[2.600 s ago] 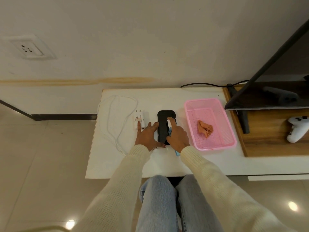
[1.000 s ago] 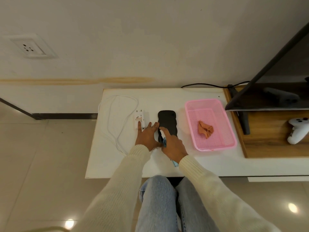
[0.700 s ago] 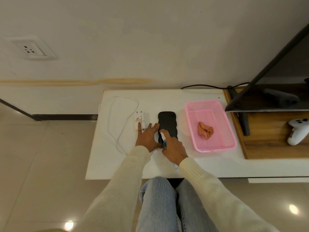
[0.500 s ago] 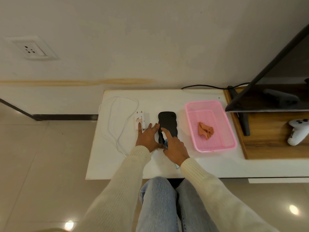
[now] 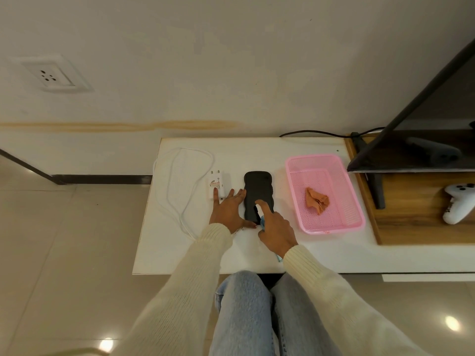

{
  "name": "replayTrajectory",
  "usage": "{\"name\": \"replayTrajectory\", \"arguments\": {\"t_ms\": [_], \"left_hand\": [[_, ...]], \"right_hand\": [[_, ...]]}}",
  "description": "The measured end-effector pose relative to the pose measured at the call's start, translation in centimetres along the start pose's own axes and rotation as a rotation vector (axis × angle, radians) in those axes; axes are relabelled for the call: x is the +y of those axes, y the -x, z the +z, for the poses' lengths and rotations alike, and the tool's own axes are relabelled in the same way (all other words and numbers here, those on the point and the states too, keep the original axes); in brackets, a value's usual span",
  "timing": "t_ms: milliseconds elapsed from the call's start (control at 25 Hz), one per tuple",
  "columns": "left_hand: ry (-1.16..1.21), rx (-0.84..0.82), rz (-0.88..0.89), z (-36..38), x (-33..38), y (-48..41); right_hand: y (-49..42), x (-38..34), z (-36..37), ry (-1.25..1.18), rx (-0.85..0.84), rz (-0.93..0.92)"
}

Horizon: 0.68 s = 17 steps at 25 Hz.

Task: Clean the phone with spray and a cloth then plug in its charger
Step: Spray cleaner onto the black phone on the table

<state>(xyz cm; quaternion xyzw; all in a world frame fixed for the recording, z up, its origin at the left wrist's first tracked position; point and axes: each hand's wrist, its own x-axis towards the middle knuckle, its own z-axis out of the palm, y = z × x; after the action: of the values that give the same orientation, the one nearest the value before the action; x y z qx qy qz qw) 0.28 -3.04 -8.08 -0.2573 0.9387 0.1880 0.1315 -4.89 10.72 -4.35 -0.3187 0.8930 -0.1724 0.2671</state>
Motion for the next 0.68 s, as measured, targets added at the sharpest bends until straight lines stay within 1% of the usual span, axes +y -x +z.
{"name": "replayTrajectory", "arguments": {"t_ms": [440,680], "left_hand": [[-0.008,-0.003,-0.002,0.1,0.0,-0.1],[-0.007,-0.012,-0.009,0.0,0.1,0.0]], "right_hand": [[0.3,0.4,-0.6,-0.030,0.025,0.009],[0.5,1.0,-0.9,-0.008,0.066,0.063]]}}
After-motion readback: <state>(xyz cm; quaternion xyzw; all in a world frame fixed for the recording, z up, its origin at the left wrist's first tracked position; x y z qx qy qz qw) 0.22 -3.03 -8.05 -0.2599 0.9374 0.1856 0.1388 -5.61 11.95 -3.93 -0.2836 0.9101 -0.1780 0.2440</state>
